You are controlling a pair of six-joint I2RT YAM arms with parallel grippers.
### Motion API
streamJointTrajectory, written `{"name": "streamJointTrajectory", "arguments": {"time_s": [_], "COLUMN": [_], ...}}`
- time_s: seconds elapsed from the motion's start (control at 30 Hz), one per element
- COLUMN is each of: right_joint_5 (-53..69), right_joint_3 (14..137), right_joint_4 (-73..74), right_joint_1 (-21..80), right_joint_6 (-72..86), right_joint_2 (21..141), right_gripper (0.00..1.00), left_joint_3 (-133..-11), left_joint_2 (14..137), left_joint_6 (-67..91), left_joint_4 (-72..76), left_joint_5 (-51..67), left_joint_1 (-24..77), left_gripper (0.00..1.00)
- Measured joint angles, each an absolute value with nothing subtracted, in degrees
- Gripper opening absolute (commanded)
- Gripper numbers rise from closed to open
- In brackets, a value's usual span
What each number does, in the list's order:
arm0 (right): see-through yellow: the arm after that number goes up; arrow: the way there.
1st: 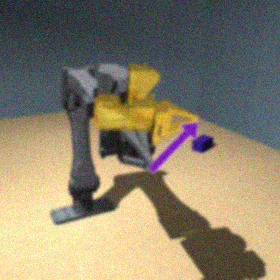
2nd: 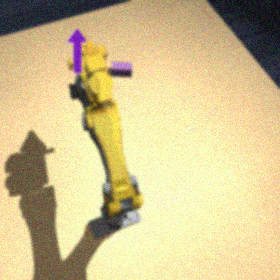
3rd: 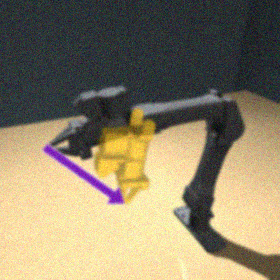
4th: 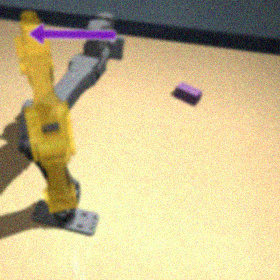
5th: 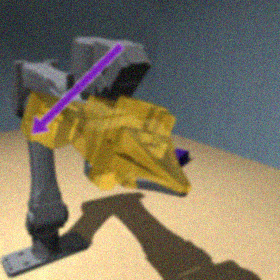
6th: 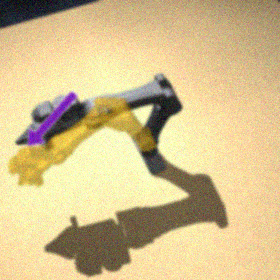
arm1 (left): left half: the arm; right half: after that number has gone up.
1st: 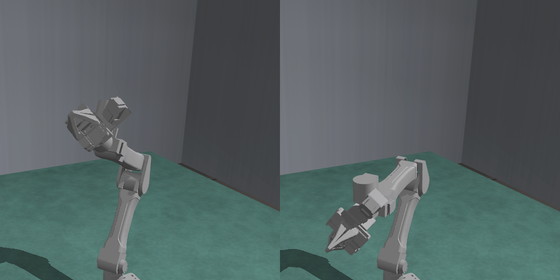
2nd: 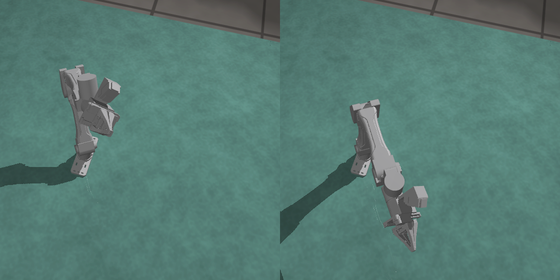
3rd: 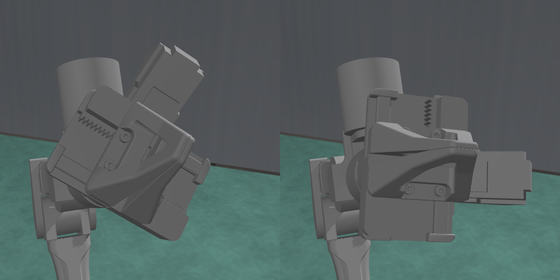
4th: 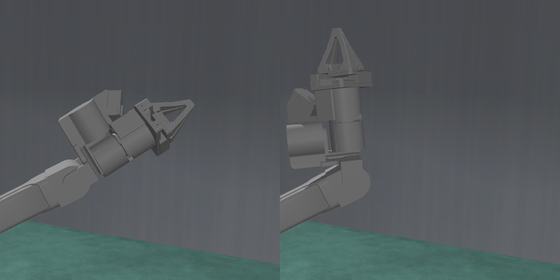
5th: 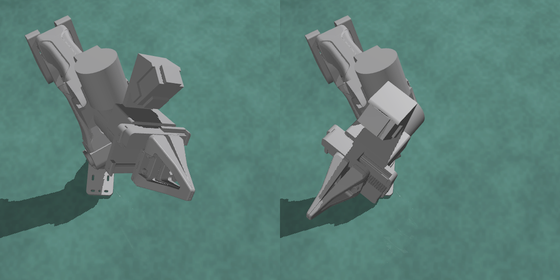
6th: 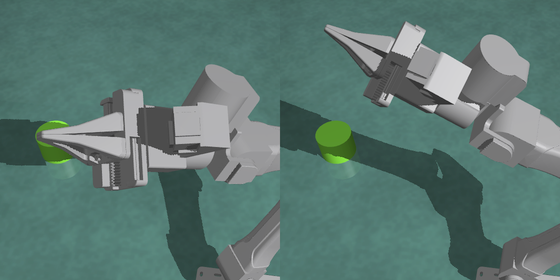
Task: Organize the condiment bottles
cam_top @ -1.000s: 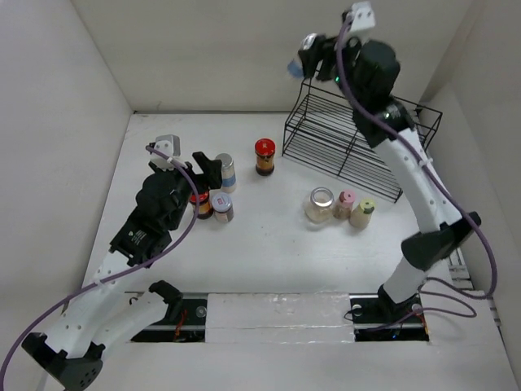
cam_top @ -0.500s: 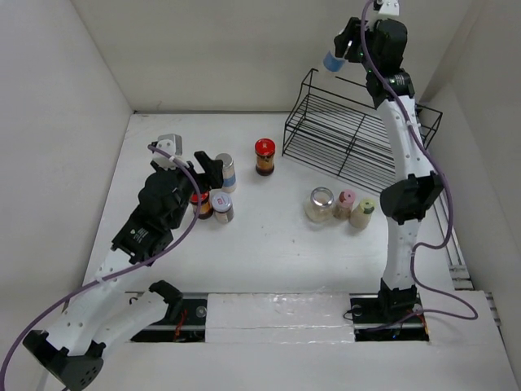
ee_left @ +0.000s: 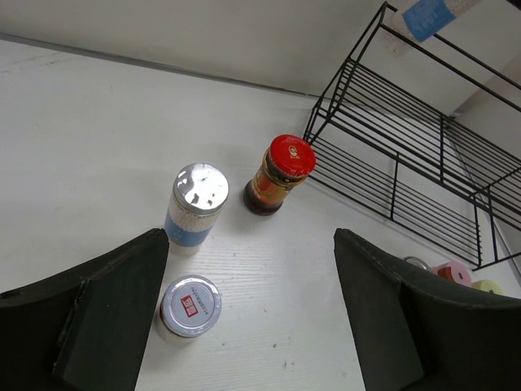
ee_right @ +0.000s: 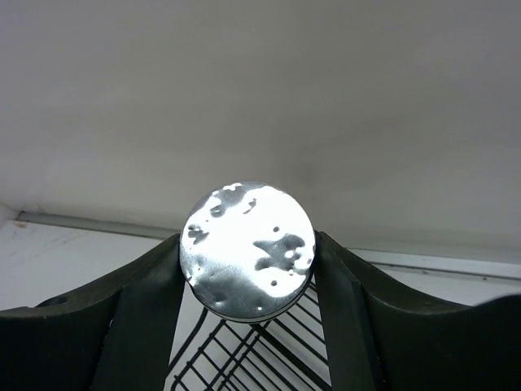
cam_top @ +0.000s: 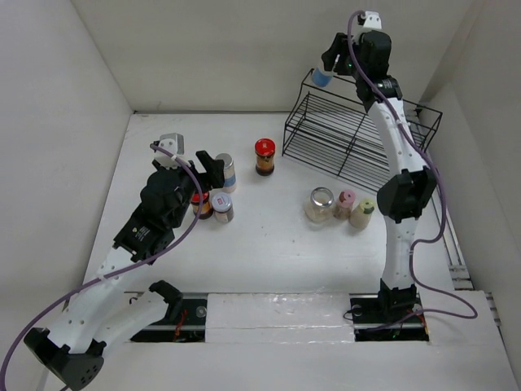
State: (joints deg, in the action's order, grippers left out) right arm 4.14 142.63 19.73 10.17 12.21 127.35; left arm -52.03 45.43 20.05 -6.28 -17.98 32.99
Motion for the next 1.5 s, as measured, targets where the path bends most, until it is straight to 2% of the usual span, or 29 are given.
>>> {"name": "streamJointTrajectory", "arguments": {"time_s": [0.63, 0.73, 0.77, 0.8, 0.93, 1.17, 1.23, 1.4, 1.47, 1.5], "right_joint_5": [-1.5, -2.6, -2.9, -3.2, -4.0, -6.0, -6.6, -6.1, -3.9, -2.2], "right_joint_3": [141.5, 141.5, 141.6, 141.6, 141.5, 138.9, 135.1, 116.3, 110.0, 107.6], "right_joint_4": [21.6, 20.9, 20.9, 20.8, 20.2, 18.7, 17.5, 11.0, 7.4, 6.1], "right_joint_1": [13.4, 14.0, 14.2, 14.3, 15.0, 16.6, 17.0, 20.1, 22.8, 24.8], "right_joint_6": [6.4, 5.6, 5.4, 5.2, 5.0, 4.3, 3.7, 1.7, 1.5, 1.4], "right_joint_2": [132.1, 132.4, 132.4, 132.4, 132.4, 129.6, 125.9, 109.6, 104.5, 102.8], "right_gripper": [0.42, 0.53, 0.59, 0.70, 0.88, 0.94, 0.87, 0.19, 0.18, 0.30], "left_joint_3": [-52.0, -52.0, -52.0, -52.0, -52.0, -52.0, -52.0, -51.9, -51.5, -51.3], "left_joint_2": [45.4, 45.4, 45.4, 45.4, 45.4, 45.4, 45.3, 44.2, 42.9, 42.1], "left_joint_6": [20.1, 20.1, 20.1, 20.1, 20.1, 20.1, 20.1, 20.5, 20.8, 21.0], "left_joint_4": [-6.2, -6.2, -6.2, -6.2, -6.2, -6.2, -6.2, -6.3, -6.3, -6.3], "left_joint_5": [-18.0, -18.0, -18.0, -17.9, -17.7, -17.5, -17.6, -20.0, -21.6, -22.6], "left_joint_1": [33.0, 33.0, 33.0, 33.0, 33.0, 33.0, 33.0, 33.0, 33.0, 33.0], "left_gripper": [0.77, 0.77, 0.77, 0.77, 0.77, 0.77, 0.77, 0.77, 0.76, 0.76]}}
